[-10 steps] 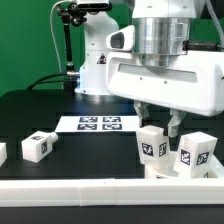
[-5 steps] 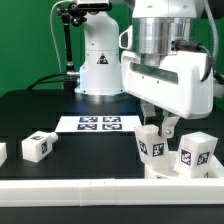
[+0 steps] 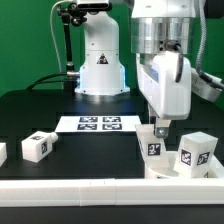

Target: Assemble stool

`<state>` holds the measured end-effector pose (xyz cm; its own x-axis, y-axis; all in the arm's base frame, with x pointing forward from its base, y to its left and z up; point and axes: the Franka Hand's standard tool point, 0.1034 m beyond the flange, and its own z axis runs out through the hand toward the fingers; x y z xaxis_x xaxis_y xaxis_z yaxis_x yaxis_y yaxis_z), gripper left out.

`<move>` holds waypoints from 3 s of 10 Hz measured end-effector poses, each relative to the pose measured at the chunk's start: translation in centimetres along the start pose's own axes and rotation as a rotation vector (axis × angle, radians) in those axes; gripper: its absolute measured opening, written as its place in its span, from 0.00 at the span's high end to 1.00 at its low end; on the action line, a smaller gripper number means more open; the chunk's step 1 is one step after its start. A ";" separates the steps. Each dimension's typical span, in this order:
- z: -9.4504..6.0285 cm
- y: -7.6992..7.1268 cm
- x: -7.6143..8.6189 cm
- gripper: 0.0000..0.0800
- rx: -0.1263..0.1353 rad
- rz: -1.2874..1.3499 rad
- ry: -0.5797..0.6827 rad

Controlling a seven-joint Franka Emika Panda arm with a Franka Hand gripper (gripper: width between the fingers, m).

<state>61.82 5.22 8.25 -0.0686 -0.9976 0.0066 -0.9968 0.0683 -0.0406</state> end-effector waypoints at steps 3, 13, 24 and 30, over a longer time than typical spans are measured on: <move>0.0 0.1 0.1 0.57 -0.003 0.259 -0.019; -1.6 0.6 1.0 0.27 -0.011 0.294 -0.052; -1.9 1.8 8.8 0.19 -0.023 -0.268 -0.020; -1.5 1.9 10.1 0.19 0.011 -0.797 0.029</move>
Offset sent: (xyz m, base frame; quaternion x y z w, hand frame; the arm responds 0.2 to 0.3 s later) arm -0.0055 -0.0108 -0.0014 -0.0027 0.0274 0.2897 0.9567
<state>59.16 -4.69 9.79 0.6635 -0.7454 0.0635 -0.7458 -0.6658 -0.0224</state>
